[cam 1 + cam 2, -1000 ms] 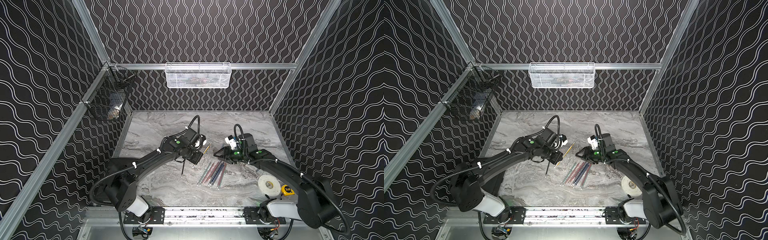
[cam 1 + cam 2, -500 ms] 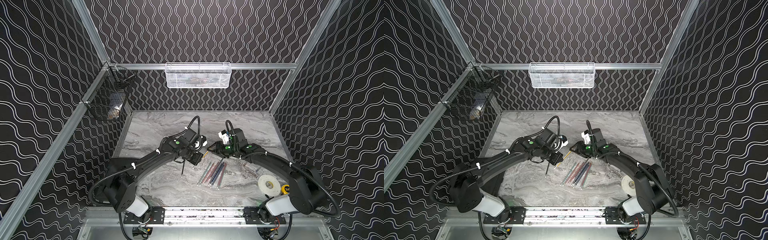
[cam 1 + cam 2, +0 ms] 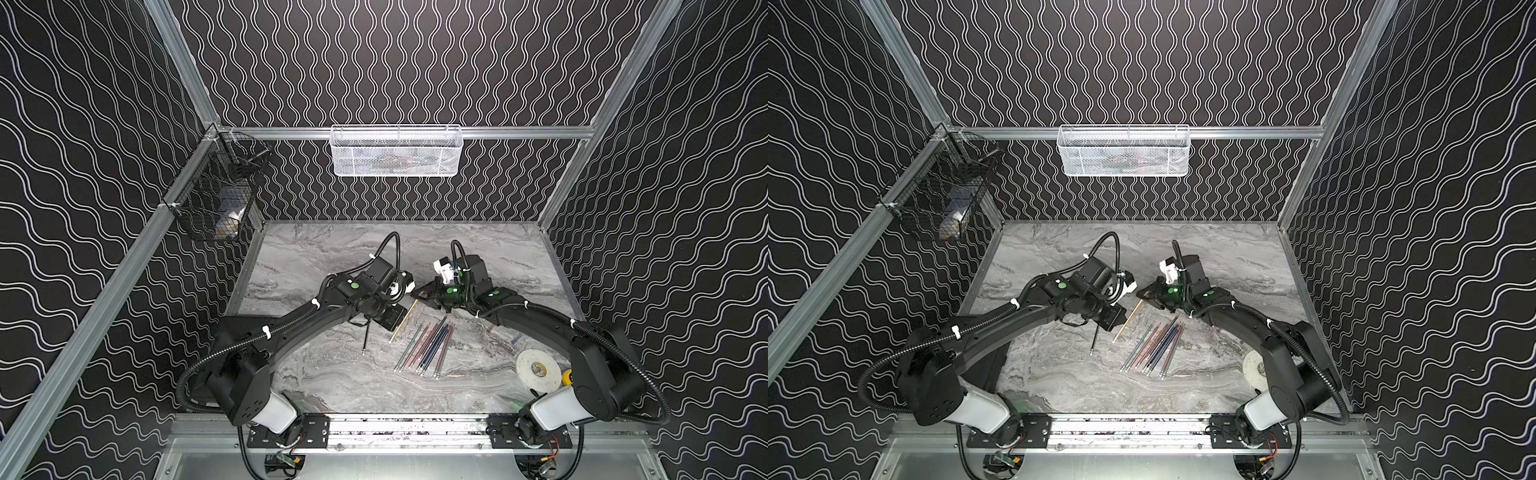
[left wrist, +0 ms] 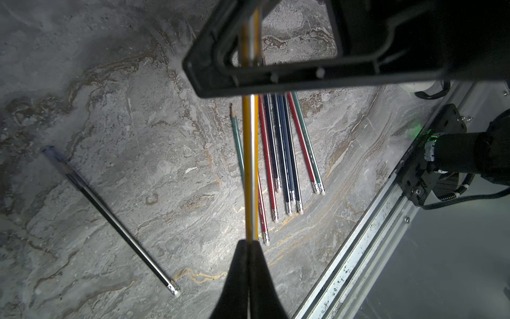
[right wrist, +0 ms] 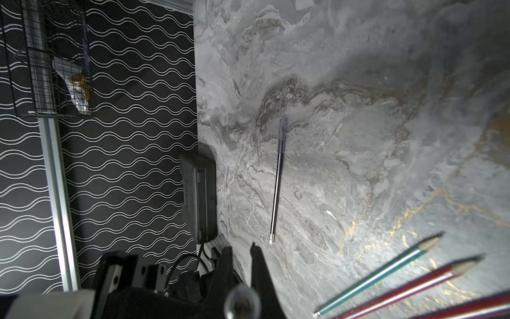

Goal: Remove the protective cover of the pencils
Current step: Adjust the pencil.

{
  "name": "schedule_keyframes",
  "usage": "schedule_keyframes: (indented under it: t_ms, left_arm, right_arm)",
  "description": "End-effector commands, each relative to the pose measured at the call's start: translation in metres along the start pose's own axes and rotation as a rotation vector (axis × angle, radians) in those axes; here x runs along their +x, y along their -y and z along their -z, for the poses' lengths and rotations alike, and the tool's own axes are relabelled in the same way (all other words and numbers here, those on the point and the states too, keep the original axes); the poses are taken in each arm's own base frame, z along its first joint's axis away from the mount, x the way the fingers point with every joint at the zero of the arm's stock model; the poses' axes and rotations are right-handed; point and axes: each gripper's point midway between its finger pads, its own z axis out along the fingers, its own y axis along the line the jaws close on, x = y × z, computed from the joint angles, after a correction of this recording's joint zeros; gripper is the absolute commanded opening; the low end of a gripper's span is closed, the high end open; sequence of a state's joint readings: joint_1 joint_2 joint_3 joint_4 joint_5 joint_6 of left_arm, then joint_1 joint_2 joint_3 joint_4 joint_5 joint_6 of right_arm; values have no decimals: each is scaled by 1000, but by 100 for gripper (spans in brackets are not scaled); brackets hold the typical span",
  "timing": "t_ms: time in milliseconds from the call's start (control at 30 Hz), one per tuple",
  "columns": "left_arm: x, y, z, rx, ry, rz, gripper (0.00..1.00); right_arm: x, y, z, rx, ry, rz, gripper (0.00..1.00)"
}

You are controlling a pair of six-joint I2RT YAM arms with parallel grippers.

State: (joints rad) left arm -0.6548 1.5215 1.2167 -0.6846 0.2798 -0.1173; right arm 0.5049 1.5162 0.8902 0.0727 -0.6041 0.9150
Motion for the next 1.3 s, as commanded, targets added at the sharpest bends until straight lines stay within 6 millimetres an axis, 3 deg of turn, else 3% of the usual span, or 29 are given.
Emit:
schedule_keyframes:
  t_ms: [0, 100, 333, 633, 833, 1267]
  left_arm:
    - [-1, 1, 1, 5, 10, -21, 7]
    - [-1, 1, 2, -1, 14, -22, 14]
    - [-2, 1, 2, 0, 14, -23, 18]
    - [-4, -1, 7, -19, 37, -23, 23]
    - [-6, 2, 9, -4, 47, -28, 23]
    - [-3, 4, 4, 17, 30, -29, 23]
  right_arm:
    - [-3, -20, 6, -75, 20, -29, 0]
    - [-3, -24, 10, -77, 25, -31, 0]
    - [-3, -27, 16, -58, 35, -14, 0]
    - [2, 1, 16, 105, 24, 4, 0]
    - [0, 2, 13, 129, 33, 14, 0]
    - [-8, -25, 4, 7, 21, 16, 0]
